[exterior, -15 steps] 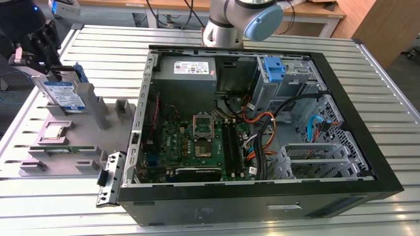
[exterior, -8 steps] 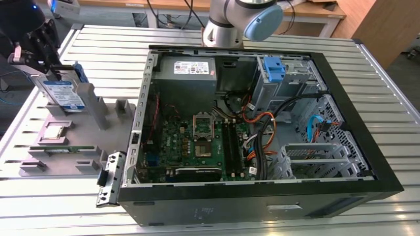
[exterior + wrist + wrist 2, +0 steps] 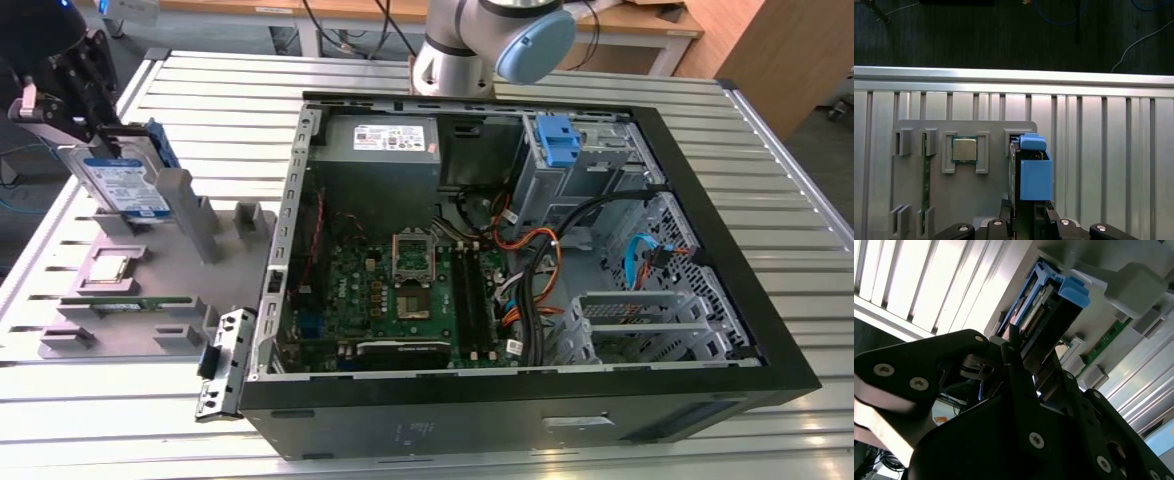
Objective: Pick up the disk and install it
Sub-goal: 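Pick up the disk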
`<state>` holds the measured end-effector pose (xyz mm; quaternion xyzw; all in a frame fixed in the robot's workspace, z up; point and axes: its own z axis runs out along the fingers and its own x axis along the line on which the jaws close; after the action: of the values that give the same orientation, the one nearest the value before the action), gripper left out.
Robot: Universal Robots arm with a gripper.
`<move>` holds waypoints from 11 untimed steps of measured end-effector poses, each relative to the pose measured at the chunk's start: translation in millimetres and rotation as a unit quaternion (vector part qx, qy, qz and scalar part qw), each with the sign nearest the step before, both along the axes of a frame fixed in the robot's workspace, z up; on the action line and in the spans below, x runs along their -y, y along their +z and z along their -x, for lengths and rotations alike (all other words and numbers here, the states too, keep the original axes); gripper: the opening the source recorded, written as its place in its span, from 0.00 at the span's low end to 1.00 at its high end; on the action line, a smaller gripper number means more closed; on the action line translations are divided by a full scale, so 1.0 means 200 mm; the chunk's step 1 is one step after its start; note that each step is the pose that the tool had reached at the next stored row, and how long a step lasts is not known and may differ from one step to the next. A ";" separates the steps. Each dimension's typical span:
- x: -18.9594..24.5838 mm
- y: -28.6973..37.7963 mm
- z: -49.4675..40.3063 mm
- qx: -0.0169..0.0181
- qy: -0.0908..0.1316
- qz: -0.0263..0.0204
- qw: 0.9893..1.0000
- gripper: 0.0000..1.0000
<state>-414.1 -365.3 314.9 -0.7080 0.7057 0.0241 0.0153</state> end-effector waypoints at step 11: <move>0.000 0.071 0.000 0.000 0.000 0.000 1.000 0.35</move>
<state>-414.1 -365.3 329.2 -0.7079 0.7057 0.0241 0.0155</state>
